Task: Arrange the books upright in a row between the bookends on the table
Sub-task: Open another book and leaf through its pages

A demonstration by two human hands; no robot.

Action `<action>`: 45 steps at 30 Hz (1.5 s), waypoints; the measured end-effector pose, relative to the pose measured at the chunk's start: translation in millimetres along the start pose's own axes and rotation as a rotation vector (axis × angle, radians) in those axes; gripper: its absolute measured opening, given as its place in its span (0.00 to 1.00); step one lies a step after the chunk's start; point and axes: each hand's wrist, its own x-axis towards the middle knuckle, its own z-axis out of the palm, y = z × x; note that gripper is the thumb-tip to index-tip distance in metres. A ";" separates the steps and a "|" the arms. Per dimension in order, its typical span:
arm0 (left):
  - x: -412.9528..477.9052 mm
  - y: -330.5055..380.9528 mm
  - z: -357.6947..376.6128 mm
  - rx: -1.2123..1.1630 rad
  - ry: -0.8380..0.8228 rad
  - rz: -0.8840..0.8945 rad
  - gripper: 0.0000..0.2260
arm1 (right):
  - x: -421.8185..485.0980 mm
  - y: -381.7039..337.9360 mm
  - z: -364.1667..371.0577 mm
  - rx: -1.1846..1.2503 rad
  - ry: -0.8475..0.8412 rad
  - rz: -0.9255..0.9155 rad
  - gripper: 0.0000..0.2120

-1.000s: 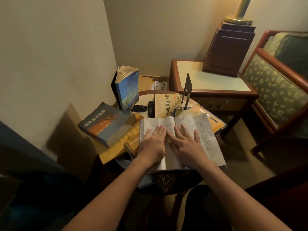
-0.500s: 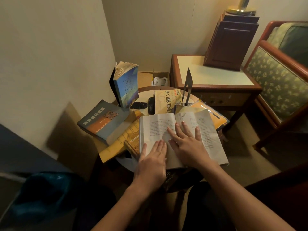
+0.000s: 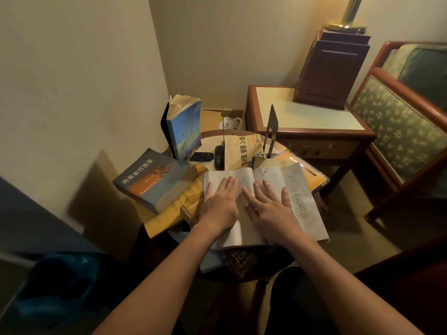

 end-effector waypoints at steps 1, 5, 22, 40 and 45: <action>-6.2 1.2 2.2 -0.011 0.004 0.001 0.28 | -0.3 0.2 0.5 0.002 0.003 -0.002 0.26; -48.1 7.5 18.0 -0.031 0.028 0.015 0.27 | -0.6 1.4 2.8 0.016 0.009 -0.006 0.26; 1.5 9.1 6.6 -0.037 0.050 -0.019 0.29 | -0.4 0.5 4.2 -0.005 0.037 -0.002 0.26; -61.0 9.0 28.6 -0.121 0.173 -0.015 0.24 | -14.9 5.3 6.7 0.182 0.222 0.039 0.29; -60.3 6.6 27.2 -0.115 0.147 -0.002 0.24 | -28.2 3.8 -3.4 0.435 0.318 0.177 0.38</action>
